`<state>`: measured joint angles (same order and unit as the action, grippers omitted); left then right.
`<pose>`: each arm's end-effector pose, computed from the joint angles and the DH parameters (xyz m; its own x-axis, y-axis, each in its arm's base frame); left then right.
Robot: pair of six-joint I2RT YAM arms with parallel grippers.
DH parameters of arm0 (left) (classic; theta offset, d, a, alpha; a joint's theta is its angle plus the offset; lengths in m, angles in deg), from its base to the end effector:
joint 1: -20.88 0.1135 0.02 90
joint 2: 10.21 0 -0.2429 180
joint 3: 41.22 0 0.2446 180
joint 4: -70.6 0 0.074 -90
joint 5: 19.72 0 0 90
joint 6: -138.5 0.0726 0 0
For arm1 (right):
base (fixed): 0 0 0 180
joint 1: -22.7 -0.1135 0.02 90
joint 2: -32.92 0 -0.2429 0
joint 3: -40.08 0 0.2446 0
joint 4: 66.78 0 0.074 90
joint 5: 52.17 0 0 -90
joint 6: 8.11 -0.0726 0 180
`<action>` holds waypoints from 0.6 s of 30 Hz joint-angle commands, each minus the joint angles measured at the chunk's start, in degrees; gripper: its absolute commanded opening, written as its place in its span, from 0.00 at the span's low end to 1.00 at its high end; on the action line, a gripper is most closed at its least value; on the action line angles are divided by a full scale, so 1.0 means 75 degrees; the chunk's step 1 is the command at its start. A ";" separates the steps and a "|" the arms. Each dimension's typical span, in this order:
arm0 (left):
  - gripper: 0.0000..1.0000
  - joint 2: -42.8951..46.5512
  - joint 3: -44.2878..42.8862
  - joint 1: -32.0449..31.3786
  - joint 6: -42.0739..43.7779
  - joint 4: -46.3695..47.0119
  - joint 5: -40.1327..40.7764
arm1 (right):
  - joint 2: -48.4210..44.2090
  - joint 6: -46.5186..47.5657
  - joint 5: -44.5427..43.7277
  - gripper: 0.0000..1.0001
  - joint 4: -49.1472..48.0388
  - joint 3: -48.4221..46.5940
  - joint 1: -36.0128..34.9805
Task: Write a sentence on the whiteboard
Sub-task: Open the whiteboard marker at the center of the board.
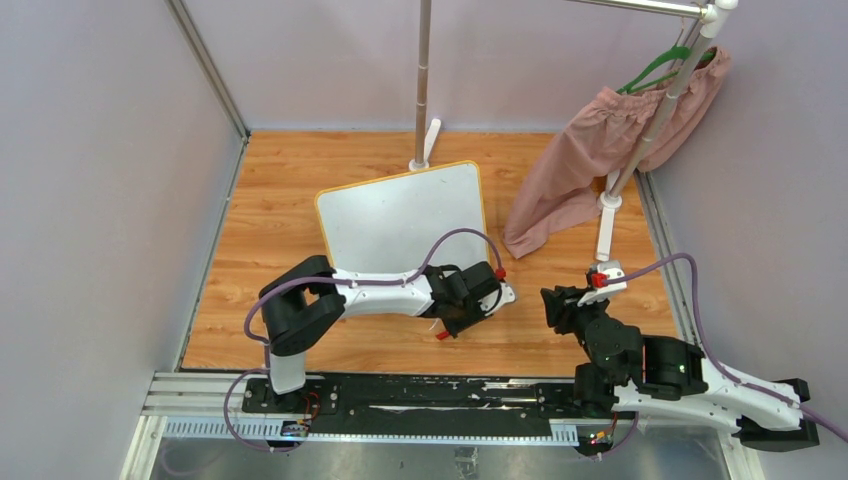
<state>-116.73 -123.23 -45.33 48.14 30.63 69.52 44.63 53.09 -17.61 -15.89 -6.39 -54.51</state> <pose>0.1503 -0.3433 0.1126 -0.3698 0.8232 -0.4307 0.9149 0.4033 -0.0147 0.0791 0.0782 0.2703 -0.2360 0.1948 -0.9520 -0.3017 0.9166 0.2623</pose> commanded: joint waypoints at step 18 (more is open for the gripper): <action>0.00 0.1582 0.0983 0.0005 -0.0710 0.0692 0.0721 | 0.0033 -0.0696 0.0477 0.37 0.0374 -0.0349 -0.0024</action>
<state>-108.99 -116.30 -45.25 44.89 33.93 71.36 45.09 50.19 -15.49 -13.47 -9.01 -54.51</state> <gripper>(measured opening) 0.139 0.362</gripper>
